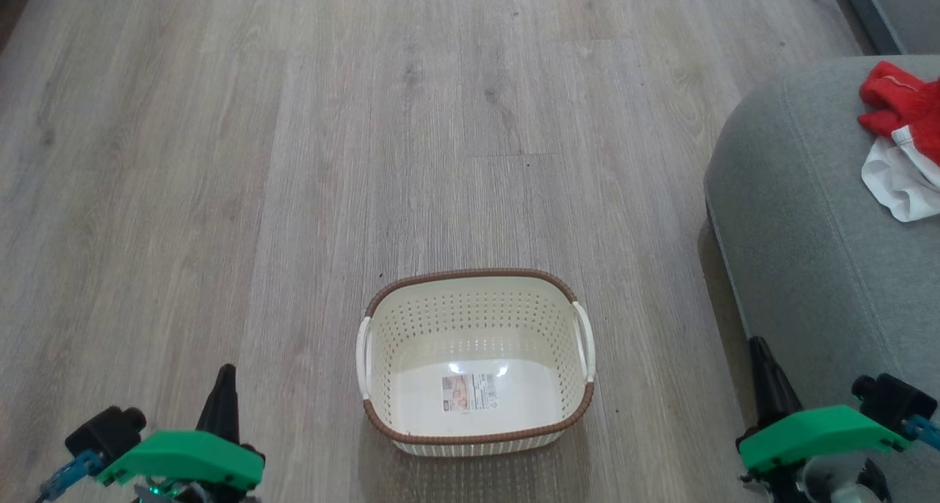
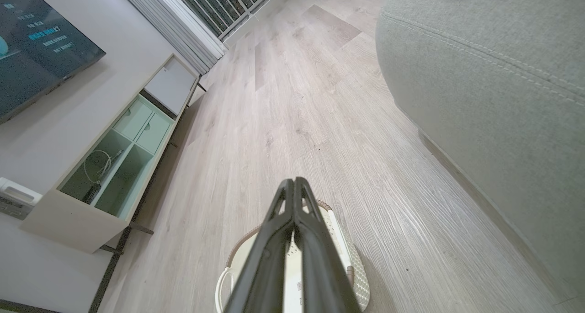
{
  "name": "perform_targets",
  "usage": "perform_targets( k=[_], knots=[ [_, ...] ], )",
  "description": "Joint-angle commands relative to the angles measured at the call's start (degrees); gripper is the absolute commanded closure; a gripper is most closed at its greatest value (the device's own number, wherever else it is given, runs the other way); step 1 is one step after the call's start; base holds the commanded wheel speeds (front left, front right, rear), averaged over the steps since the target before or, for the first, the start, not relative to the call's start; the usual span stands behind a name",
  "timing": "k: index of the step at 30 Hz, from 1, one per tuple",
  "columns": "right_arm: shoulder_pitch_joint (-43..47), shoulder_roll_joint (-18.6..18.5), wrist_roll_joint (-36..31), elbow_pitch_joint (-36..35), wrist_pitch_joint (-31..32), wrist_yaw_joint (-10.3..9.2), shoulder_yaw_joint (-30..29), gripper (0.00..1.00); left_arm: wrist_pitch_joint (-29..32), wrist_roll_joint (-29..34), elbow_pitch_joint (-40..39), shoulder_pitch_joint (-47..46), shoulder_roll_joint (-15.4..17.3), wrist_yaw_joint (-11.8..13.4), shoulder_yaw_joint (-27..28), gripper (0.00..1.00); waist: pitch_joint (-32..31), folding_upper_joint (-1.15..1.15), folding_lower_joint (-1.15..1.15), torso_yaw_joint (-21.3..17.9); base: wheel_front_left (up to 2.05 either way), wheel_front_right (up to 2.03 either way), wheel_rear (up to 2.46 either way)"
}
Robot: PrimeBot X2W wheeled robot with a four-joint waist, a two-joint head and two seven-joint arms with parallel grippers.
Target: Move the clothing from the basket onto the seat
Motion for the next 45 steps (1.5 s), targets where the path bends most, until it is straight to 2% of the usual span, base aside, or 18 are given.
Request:
perform_targets(
  k=[1, 45],
  knots=[
    [-3.0, -0.2, 2.1, -2.2, 0.5, -0.01, 0.1, 1.0, 0.3, -1.9, -2.3, -3.0, 0.5, -0.4, 1.0, 1.0, 0.0, 0.0, 0.0, 0.0, 0.0, 0.0, 0.0],
    [-5.2, -0.2, 31.8, -4.2, 8.0, -0.02, -1.9, 1.0, 7.6, -29.5, -5.8, -4.3, 0.7, -1.4, 2.1, 1.0, 0.0, 0.0, 0.0, 0.1, 0.0, 0.0, 0.0]
  ],
)
